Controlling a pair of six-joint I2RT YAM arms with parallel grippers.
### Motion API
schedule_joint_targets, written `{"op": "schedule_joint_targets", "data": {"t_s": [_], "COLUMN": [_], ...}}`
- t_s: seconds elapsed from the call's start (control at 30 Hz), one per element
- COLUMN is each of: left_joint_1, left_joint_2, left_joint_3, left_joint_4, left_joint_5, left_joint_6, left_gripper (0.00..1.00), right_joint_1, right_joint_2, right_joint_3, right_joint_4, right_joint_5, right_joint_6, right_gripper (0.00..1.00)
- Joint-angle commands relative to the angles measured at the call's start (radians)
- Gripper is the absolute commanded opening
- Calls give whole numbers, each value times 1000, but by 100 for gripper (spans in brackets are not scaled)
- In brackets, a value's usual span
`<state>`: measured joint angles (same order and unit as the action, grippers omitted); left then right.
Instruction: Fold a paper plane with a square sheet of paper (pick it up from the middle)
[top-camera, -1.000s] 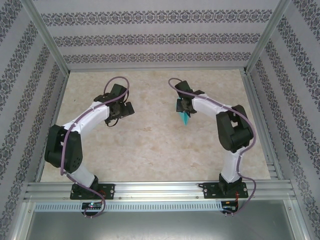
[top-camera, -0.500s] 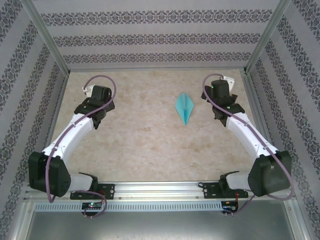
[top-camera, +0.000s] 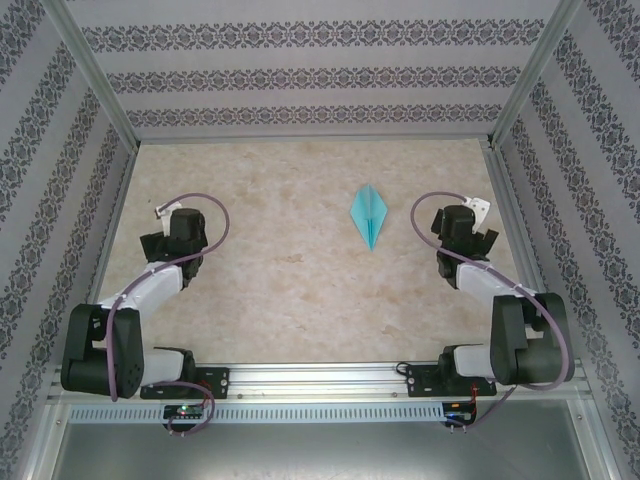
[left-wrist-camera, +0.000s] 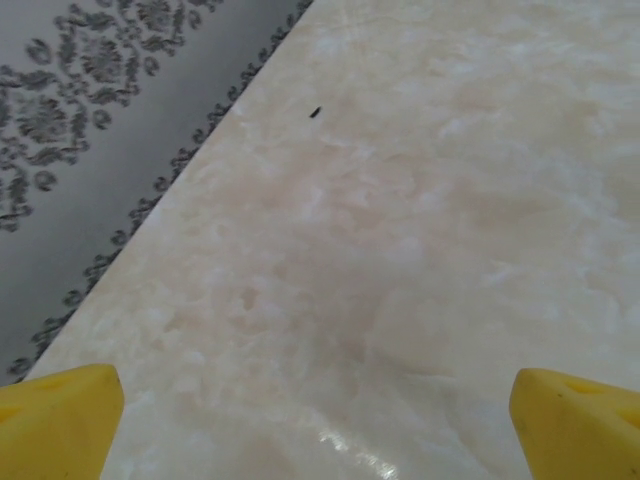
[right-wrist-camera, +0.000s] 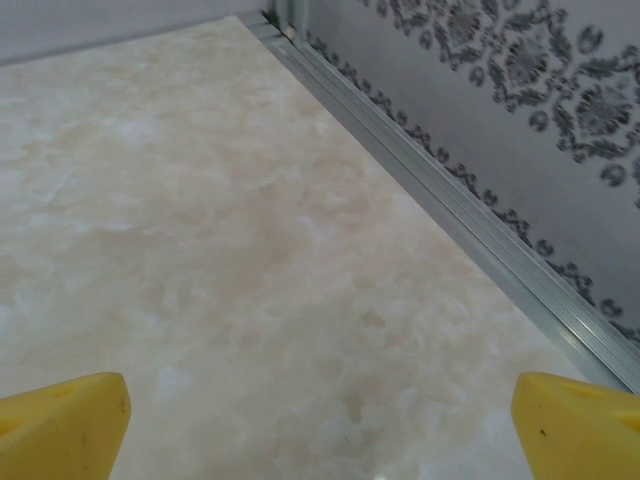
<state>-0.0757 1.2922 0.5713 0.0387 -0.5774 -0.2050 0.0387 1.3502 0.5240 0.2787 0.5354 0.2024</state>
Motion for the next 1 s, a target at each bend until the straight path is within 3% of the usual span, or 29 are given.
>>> {"op": "schedule_joint_targets", "data": {"t_s": [0.0, 0.23, 0.43, 0.73, 0.97], "left_joint_1": [42, 68, 83, 83, 82], "left_joint_2": [11, 93, 66, 75, 164], "left_joint_3": [-64, -130, -157, -145, -137], "left_joint_4": [343, 551, 567, 557, 672], "left_joint_5": [212, 377, 485, 557, 613], "left_joint_6": [135, 231, 255, 226, 174], "left_gripper": [100, 100, 100, 100, 100], "right_joint_1": [-3, -5, -32, -34, -34], "right_joint_2": [34, 110, 122, 146, 146], "right_joint_3": [-50, -83, -121, -141, -139], "right_joint_4": [312, 463, 544, 600, 599], "right_joint_5": [-52, -229, -346, -371, -371], "right_joint_6": [-113, -179, -185, -193, -193], "right_gripper": [98, 98, 98, 98, 98]}}
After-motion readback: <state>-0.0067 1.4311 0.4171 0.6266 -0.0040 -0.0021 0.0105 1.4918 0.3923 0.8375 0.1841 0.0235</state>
